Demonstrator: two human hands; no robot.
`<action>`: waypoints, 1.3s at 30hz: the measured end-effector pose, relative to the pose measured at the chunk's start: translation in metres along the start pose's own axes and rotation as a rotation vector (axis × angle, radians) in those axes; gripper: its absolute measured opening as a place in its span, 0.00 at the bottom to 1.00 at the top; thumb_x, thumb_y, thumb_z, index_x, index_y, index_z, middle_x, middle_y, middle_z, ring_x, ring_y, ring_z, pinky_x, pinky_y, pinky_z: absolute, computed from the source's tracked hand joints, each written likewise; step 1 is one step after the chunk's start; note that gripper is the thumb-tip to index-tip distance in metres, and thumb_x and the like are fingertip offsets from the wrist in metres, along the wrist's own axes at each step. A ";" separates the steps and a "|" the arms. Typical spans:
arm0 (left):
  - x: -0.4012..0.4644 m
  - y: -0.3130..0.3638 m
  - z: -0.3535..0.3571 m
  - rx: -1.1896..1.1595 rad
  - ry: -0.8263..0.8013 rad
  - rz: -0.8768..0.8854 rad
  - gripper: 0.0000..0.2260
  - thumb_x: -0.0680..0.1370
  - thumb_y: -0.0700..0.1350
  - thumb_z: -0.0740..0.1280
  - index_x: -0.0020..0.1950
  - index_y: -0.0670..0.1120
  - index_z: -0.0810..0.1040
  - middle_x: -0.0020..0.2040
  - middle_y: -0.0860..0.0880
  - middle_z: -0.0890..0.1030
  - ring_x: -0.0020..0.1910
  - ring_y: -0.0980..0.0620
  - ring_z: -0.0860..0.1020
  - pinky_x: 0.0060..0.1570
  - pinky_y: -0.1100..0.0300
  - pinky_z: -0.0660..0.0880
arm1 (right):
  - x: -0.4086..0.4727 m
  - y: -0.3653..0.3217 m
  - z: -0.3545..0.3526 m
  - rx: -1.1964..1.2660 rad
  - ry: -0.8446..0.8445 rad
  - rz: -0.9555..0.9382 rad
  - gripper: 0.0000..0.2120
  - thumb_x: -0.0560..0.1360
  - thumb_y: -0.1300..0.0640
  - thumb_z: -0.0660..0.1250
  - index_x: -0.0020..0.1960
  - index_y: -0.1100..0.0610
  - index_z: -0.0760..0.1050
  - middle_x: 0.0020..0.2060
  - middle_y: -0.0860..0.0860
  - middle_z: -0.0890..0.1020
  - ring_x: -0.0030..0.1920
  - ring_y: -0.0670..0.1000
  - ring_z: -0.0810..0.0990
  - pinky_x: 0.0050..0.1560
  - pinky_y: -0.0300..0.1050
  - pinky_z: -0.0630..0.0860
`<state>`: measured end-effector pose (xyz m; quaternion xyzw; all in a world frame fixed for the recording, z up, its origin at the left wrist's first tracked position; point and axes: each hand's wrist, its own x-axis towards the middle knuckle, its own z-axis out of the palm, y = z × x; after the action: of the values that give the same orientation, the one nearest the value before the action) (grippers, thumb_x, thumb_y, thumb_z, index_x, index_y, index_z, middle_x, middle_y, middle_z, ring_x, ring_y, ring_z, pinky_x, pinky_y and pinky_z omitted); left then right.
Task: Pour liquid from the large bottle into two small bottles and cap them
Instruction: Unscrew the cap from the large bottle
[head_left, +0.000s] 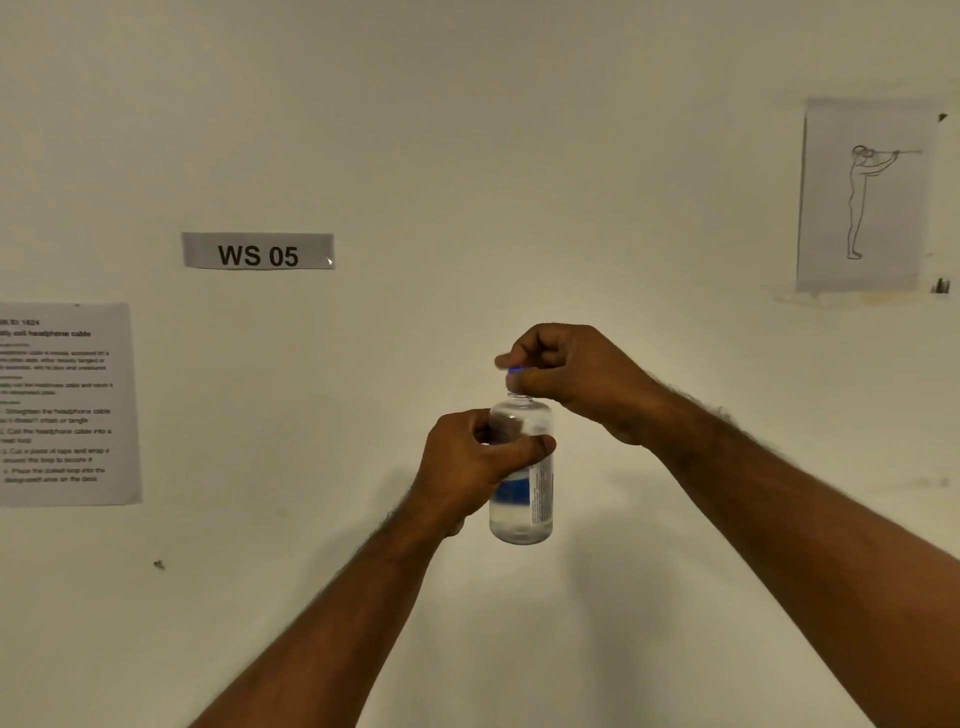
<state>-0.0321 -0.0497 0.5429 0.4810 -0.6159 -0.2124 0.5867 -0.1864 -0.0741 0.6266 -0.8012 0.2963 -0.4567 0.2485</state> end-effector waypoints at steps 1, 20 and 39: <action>-0.001 0.000 0.001 0.007 -0.004 0.003 0.19 0.71 0.53 0.78 0.59 0.46 0.83 0.53 0.48 0.86 0.50 0.47 0.86 0.55 0.50 0.84 | 0.000 0.000 0.000 -0.017 0.031 0.003 0.12 0.70 0.52 0.79 0.50 0.52 0.81 0.51 0.47 0.86 0.50 0.50 0.86 0.52 0.49 0.83; -0.006 -0.001 0.001 0.018 -0.030 0.034 0.14 0.71 0.54 0.78 0.53 0.52 0.81 0.47 0.56 0.83 0.45 0.55 0.84 0.44 0.64 0.80 | -0.011 -0.003 0.006 -0.194 0.156 0.048 0.21 0.65 0.40 0.80 0.49 0.48 0.77 0.47 0.45 0.82 0.45 0.46 0.81 0.43 0.43 0.78; -0.019 -0.026 -0.005 -0.018 -0.054 -0.003 0.18 0.70 0.52 0.80 0.58 0.48 0.85 0.52 0.52 0.87 0.50 0.51 0.86 0.51 0.57 0.84 | -0.030 0.018 0.003 0.366 0.129 -0.011 0.13 0.78 0.61 0.70 0.62 0.53 0.81 0.56 0.58 0.85 0.57 0.49 0.84 0.52 0.38 0.80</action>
<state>-0.0213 -0.0436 0.5124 0.4706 -0.6289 -0.2318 0.5738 -0.2003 -0.0652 0.5950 -0.7132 0.2193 -0.5547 0.3683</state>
